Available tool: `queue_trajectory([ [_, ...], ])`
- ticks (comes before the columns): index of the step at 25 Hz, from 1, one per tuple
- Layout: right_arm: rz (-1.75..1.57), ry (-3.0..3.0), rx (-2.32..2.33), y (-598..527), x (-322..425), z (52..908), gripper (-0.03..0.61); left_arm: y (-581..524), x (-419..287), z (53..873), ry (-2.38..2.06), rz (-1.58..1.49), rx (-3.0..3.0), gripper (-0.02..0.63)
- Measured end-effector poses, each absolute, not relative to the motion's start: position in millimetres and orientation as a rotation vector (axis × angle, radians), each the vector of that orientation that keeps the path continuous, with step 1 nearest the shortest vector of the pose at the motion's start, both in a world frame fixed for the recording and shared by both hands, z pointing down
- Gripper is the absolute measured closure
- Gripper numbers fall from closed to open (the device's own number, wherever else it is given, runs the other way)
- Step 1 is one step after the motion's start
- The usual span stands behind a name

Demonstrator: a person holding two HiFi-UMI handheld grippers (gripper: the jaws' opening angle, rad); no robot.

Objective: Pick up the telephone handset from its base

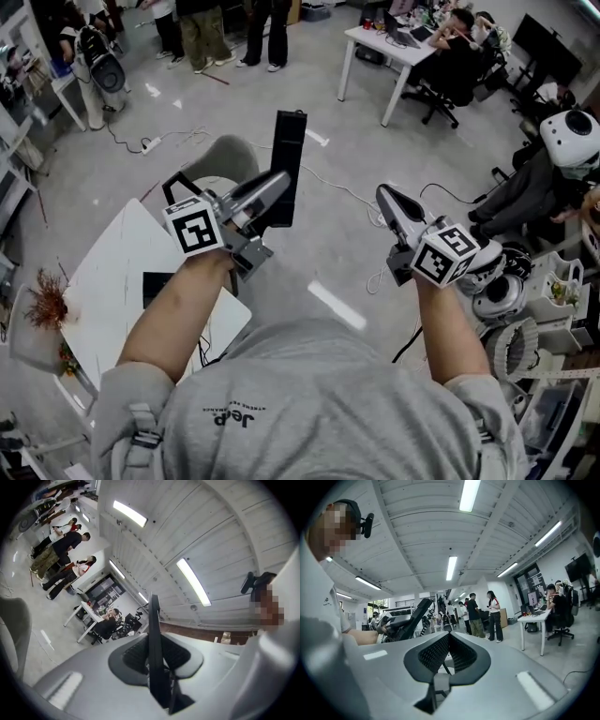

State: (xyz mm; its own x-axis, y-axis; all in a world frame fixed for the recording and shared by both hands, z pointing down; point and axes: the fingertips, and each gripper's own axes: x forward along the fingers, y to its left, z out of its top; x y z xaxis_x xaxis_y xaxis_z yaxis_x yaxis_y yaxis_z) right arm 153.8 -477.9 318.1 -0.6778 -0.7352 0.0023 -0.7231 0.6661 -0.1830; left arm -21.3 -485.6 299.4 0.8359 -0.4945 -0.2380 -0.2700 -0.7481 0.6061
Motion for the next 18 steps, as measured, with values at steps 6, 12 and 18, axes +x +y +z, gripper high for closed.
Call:
queue_trajectory([
  [6,-0.19,2.746,-1.271,-476.8,173.9,280.5,0.574,-494.4,-11.4,272.0,-0.559,-0.571,2.506,0.476],
  [12,-0.132,2.725,-1.29,-472.9,179.6,252.2,0.574,-495.9,-13.4,242.3,-0.541,-0.634,2.558,0.476],
  [18,-0.107,2.726,-1.27,-471.0,183.1,240.8,0.574,-493.5,-11.7,237.1,-0.577,-0.633,2.58,0.476],
])
